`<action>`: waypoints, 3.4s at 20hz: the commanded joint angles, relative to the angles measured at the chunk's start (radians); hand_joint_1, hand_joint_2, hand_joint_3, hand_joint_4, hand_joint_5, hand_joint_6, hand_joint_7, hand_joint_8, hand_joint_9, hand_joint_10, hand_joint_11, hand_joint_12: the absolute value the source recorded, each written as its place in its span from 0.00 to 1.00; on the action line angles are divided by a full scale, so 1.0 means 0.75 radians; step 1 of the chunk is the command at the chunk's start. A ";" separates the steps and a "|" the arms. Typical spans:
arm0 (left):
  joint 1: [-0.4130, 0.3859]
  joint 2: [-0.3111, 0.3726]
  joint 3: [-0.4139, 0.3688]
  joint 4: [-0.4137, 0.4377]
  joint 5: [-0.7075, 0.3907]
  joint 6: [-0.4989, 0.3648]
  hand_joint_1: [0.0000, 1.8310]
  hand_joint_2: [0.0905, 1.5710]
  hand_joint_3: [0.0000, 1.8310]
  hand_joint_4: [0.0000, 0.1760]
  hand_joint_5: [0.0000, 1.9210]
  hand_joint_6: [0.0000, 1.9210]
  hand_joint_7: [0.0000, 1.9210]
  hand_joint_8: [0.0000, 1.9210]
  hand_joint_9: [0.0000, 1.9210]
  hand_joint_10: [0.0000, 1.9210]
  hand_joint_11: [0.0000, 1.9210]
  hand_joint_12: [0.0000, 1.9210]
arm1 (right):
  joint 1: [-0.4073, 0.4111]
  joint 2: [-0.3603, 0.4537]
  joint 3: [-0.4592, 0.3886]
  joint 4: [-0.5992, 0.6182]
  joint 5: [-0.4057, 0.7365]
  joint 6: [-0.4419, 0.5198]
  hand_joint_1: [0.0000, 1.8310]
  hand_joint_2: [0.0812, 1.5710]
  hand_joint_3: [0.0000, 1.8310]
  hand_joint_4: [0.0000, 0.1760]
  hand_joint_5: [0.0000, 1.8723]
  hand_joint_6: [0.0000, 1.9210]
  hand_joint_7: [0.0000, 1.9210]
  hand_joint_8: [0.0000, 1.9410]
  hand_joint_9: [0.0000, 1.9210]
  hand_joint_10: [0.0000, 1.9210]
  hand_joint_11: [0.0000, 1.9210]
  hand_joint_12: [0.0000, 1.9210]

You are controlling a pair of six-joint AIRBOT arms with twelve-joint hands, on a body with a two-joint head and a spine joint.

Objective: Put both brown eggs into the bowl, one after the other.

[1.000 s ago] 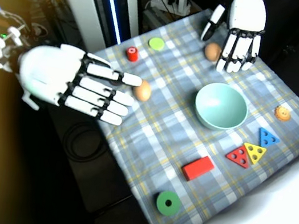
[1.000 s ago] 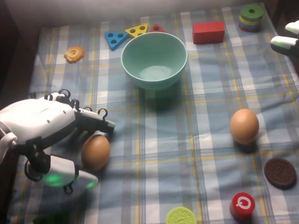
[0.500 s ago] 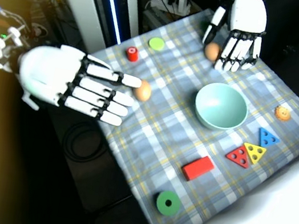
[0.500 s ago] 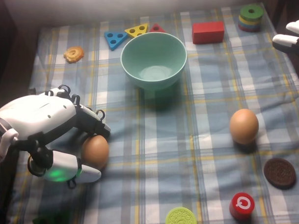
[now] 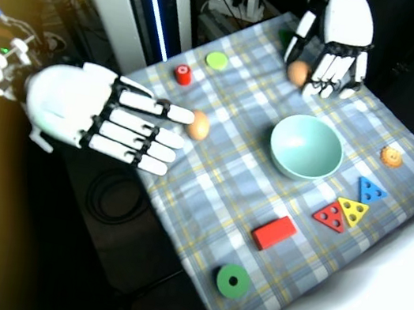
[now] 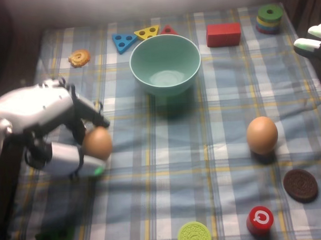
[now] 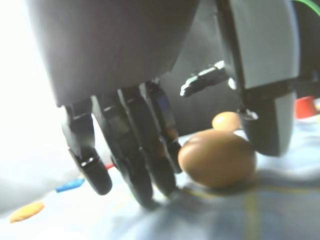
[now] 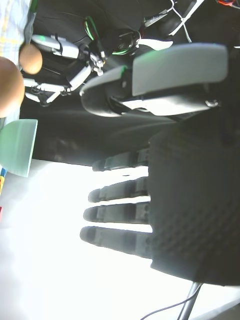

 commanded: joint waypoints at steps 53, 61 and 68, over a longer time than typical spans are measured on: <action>0.291 0.180 -0.235 0.030 -0.935 -0.493 0.36 0.54 0.00 0.78 0.13 0.00 0.17 0.00 0.16 0.00 0.00 0.30 | 0.348 -0.236 0.205 -0.447 -0.277 0.242 0.47 0.62 0.00 0.89 0.11 0.00 0.14 0.00 0.19 0.00 0.10 0.42; 0.291 0.168 -0.229 0.009 -0.916 -0.493 0.38 0.55 0.00 1.00 0.11 0.00 0.17 0.00 0.16 0.00 0.00 0.20 | 0.420 -0.299 0.239 -0.534 -0.365 0.252 0.56 0.59 0.00 0.27 0.34 0.00 0.47 0.01 0.45 0.03 0.17 0.66; 0.291 0.166 -0.228 0.008 -0.914 -0.493 0.38 0.55 0.00 1.00 0.10 0.00 0.17 0.00 0.17 0.00 0.00 0.20 | 0.435 -0.301 0.254 -0.538 -0.389 0.252 0.67 0.60 0.00 0.00 0.50 0.00 0.40 0.76 0.37 0.92 0.39 0.99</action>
